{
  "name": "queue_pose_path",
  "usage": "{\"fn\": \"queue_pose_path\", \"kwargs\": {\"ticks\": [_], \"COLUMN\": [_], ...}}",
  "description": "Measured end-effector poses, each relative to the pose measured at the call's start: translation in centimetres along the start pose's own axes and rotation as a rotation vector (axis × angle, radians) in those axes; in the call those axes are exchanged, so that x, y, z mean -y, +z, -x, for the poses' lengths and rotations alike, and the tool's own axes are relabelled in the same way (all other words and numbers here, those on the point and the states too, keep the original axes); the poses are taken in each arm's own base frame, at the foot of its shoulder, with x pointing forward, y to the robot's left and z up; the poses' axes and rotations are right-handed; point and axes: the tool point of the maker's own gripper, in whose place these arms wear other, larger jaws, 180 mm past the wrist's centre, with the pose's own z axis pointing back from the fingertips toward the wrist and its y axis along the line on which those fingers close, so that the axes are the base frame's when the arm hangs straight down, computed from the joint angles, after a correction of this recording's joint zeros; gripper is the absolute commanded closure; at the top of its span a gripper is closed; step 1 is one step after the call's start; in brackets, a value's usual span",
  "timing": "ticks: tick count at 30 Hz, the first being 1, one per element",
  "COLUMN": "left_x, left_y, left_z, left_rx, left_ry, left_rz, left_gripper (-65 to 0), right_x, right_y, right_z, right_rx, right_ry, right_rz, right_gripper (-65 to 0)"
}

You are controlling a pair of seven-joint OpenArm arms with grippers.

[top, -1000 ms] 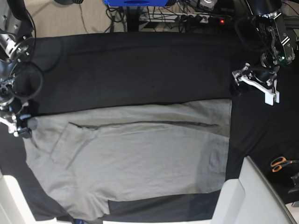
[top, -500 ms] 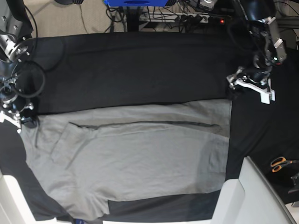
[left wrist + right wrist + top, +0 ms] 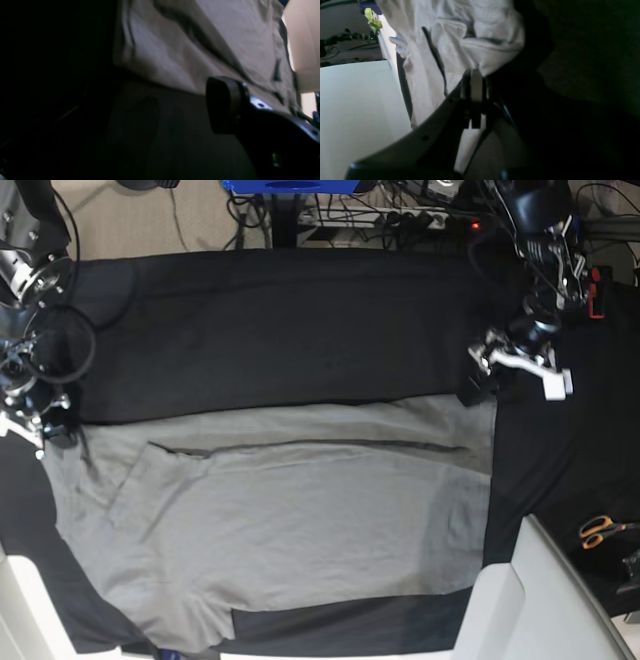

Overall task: Fold the T-shirt properly
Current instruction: 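Lower both grippers and grasp the folded shirt edge at each end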

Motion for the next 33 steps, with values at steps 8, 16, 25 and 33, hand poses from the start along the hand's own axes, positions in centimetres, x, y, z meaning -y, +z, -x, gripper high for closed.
{"fn": "queue_pose_path", "kwargs": {"ticks": [8, 16, 25, 33], "left_x": [0.0, 0.8, 1.1, 2.1], "left_y": [-1.6, -3.3, -4.3, -4.8], "left_z": [-1.7, -2.4, -1.4, 0.0], "left_rx": [0.020, 0.026, -0.006, -0.062], "left_ry": [0.017, 0.053, 0.086, 0.058], "left_rz": [-0.047, -0.025, -0.026, -0.006], "left_gripper": [-56.1, -56.1, -16.8, 0.0], "right_x": [-0.1, -0.1, -0.1, -0.1], "right_y": [0.0, 0.0, 0.0, 0.0], "right_z": [0.0, 0.0, 0.0, 0.0], "right_rx": [0.000, -0.001, -0.001, 0.000], "right_ry": [0.002, 0.002, 0.002, 0.002], "right_rz": [-0.004, -0.004, -0.004, -0.005], "right_gripper": [-0.5, -0.5, -0.5, -0.3]}}
